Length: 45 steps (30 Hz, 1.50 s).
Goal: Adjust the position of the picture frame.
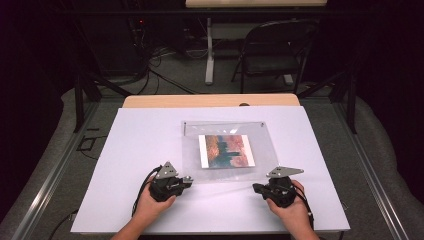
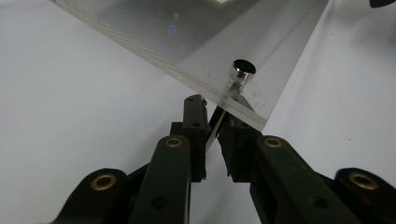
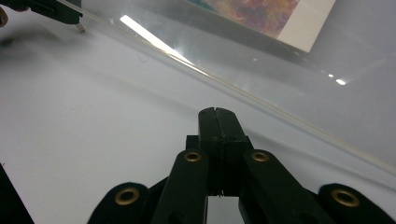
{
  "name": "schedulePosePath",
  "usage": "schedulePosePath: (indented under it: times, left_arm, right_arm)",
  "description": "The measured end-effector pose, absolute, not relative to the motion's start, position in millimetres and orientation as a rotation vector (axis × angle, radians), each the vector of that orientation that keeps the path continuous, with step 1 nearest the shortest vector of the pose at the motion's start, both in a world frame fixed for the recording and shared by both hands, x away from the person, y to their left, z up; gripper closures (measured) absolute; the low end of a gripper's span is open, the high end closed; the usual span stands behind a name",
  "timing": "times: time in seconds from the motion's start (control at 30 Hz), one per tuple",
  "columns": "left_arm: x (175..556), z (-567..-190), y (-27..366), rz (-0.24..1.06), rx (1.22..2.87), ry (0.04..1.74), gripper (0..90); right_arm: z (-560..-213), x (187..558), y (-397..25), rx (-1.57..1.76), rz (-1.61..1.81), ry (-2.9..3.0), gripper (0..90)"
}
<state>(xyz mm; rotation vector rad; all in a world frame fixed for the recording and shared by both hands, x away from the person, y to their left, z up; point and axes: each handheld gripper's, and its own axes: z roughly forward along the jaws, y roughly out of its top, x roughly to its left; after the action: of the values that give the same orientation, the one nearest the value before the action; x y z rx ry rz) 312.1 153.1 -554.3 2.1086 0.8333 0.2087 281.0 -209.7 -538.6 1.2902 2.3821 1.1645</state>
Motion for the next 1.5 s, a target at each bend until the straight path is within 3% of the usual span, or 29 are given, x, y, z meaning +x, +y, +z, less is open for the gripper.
schedulePosePath:
  times: [1.5]
  left_arm:
    - [299.5, -551.7, 131.7, 0.165, 2.152, 0.731, 82.5]
  right_arm:
    - [-546.4, 329.2, -212.0, 1.570, 1.178, 2.439, 90.0]
